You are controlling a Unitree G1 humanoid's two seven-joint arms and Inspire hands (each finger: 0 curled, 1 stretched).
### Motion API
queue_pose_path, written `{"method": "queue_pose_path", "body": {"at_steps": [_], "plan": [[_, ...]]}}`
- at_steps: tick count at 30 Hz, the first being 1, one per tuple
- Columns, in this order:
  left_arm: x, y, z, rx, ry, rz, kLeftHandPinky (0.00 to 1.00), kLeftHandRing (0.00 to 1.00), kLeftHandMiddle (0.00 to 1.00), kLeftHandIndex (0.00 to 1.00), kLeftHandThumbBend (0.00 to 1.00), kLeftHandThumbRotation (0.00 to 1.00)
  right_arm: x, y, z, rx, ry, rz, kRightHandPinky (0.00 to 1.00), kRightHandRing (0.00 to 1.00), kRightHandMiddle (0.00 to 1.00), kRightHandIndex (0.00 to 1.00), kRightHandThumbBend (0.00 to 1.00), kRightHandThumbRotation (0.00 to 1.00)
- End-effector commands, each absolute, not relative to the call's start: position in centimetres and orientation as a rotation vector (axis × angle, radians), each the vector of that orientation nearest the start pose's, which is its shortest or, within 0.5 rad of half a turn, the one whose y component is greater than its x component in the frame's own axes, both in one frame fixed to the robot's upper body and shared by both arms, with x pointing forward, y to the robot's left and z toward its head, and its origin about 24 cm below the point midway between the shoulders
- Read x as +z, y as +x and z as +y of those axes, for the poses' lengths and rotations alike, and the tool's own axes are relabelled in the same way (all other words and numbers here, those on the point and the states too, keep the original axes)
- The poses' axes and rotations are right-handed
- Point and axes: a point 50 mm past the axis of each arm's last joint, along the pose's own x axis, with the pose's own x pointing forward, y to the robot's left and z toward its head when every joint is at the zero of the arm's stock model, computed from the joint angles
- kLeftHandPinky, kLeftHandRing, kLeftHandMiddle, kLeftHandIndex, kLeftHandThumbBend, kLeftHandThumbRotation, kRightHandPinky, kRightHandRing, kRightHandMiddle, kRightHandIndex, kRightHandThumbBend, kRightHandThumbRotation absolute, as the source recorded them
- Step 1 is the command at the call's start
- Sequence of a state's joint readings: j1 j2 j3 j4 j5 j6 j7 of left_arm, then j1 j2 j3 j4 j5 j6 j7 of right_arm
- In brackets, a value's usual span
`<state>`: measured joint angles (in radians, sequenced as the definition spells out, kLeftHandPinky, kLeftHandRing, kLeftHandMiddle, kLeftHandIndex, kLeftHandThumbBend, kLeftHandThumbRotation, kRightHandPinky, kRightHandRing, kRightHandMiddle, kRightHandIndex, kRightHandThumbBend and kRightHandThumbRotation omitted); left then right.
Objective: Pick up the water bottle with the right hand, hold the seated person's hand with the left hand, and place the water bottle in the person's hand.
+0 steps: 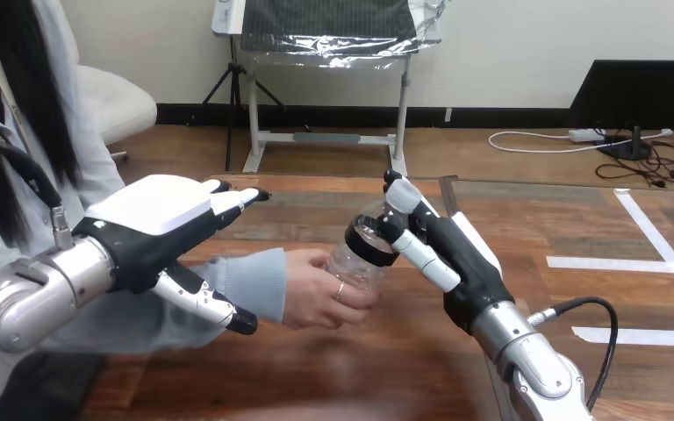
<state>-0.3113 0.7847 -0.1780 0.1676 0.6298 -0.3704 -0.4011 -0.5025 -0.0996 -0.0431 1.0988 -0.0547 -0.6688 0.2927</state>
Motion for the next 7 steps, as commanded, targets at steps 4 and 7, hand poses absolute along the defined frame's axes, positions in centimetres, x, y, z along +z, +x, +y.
{"method": "queue_pose_path", "body": {"at_steps": [4,7], "plan": [[13.12,29.30,22.35,-0.564,1.541,-0.205,0.98,1.00,1.00,1.00,1.00,0.65,3.81,33.41,-13.45,0.411,-0.201,-0.195,1.00,1.00,1.00,1.00,1.00,0.88],[13.01,29.20,22.41,-0.567,1.542,-0.201,0.98,1.00,1.00,1.00,1.00,0.66,3.79,33.37,-13.47,0.418,-0.199,-0.197,1.00,1.00,1.00,1.00,1.00,0.89]]}}
